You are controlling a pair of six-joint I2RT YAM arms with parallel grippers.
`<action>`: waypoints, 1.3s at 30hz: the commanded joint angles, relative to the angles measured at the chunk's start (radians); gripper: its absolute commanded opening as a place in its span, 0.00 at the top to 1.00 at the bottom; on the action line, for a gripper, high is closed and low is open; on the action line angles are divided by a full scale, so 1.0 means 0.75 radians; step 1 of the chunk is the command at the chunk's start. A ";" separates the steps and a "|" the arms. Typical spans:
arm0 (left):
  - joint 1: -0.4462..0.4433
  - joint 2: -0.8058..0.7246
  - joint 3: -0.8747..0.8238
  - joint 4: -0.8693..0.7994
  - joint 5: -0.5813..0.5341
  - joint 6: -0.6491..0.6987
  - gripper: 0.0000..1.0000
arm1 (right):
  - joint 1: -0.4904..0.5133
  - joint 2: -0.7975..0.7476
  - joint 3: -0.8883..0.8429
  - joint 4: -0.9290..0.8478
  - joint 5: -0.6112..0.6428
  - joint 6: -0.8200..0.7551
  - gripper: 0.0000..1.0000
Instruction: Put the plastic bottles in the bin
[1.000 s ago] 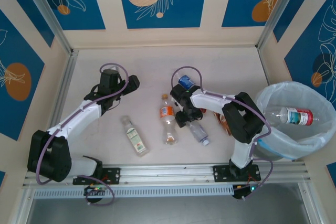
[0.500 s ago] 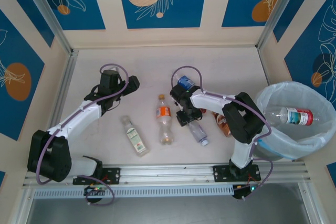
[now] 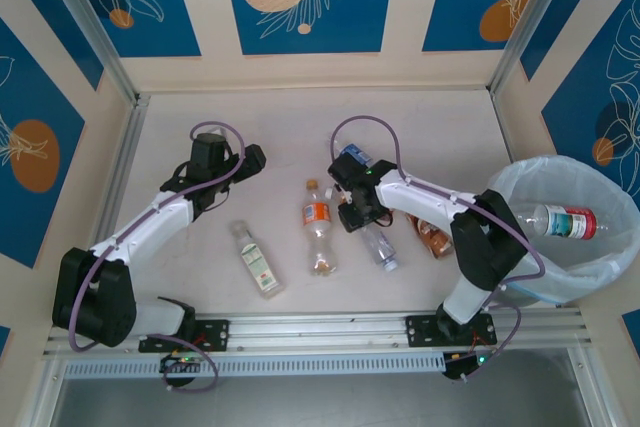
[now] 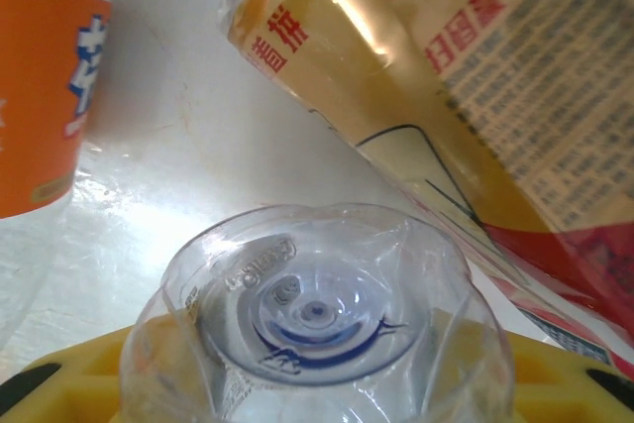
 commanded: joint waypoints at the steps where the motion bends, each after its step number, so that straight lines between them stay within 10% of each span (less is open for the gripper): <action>1: 0.014 0.001 -0.014 0.021 0.022 -0.018 0.01 | 0.011 -0.071 0.002 -0.047 0.031 0.017 0.57; 20: 0.016 0.023 0.004 0.029 0.046 -0.023 0.01 | 0.002 -0.395 0.050 -0.055 0.075 -0.002 0.69; 30: 0.016 0.042 0.021 0.030 0.060 -0.026 0.01 | -0.042 -0.651 0.039 0.044 0.100 0.016 1.00; 39: 0.016 0.068 0.021 0.050 0.082 -0.035 0.01 | -0.138 -0.848 0.063 0.069 0.035 0.030 1.00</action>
